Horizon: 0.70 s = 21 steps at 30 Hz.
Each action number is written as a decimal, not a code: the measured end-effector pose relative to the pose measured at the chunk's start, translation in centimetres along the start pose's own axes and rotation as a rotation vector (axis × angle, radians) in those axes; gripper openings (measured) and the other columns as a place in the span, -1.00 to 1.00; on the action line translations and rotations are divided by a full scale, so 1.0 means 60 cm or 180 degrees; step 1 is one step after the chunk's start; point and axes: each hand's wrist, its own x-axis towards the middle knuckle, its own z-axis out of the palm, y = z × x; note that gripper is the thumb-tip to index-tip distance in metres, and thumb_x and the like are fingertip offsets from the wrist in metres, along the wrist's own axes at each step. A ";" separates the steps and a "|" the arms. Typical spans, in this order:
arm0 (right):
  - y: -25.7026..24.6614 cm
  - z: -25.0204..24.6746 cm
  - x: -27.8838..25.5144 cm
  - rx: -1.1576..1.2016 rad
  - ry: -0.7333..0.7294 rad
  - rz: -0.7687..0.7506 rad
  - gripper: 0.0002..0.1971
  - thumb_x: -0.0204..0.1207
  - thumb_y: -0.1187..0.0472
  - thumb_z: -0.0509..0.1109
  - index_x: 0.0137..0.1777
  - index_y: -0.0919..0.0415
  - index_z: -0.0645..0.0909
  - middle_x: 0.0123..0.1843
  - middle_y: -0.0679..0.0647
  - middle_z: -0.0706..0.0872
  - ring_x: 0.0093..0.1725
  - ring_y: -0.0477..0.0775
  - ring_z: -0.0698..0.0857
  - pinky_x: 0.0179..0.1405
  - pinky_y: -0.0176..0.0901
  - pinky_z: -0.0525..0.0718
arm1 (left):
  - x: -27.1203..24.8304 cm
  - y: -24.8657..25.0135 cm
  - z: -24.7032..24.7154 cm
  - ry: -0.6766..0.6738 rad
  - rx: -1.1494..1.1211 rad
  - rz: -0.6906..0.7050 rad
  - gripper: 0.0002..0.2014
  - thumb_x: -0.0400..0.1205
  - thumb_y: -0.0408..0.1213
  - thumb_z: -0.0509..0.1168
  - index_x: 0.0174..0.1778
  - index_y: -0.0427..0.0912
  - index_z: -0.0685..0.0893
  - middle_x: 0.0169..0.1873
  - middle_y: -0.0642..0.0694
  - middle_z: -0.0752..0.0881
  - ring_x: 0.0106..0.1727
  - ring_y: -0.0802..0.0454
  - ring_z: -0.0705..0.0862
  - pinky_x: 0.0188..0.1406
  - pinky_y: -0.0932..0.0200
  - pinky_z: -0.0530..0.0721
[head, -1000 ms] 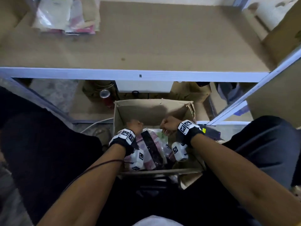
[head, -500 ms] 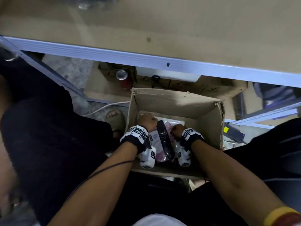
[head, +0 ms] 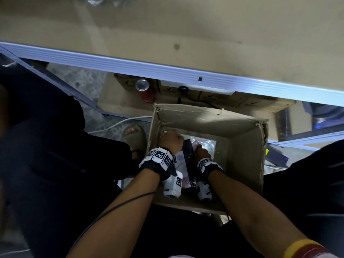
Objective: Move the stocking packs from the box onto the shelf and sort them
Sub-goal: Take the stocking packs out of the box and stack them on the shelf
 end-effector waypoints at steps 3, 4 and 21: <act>-0.002 0.004 0.001 -0.0058 0.0093 0.0039 -0.37 0.65 -0.02 0.33 0.60 0.28 0.28 0.53 0.30 0.48 0.51 0.33 0.51 0.47 0.19 0.52 | -0.002 0.003 0.001 0.0130 0.0046 -0.0002 -0.70 0.70 -0.25 0.19 0.01 -0.33 0.79 0.08 -0.25 0.80 0.25 -0.16 0.69 0.32 0.07 0.61; -0.001 0.004 0.002 -0.0097 0.0065 0.0054 -0.38 0.65 -0.02 0.34 0.60 0.27 0.28 0.53 0.32 0.48 0.51 0.33 0.51 0.47 0.19 0.52 | -0.002 0.003 0.002 0.0127 0.0037 -0.0009 -0.71 0.70 -0.23 0.20 0.02 -0.31 0.79 0.09 -0.23 0.80 0.25 -0.17 0.69 0.33 0.06 0.61; -0.031 0.015 0.020 -0.1648 -0.0588 -0.0539 -0.48 0.71 0.08 0.30 0.62 0.23 0.38 0.61 0.32 0.40 0.59 0.33 0.41 0.56 0.16 0.43 | 0.006 0.003 0.001 0.0278 -0.0114 -0.0026 -0.69 0.74 -0.28 0.19 0.10 -0.43 0.74 0.08 -0.35 0.79 0.17 -0.27 0.73 0.19 0.03 0.68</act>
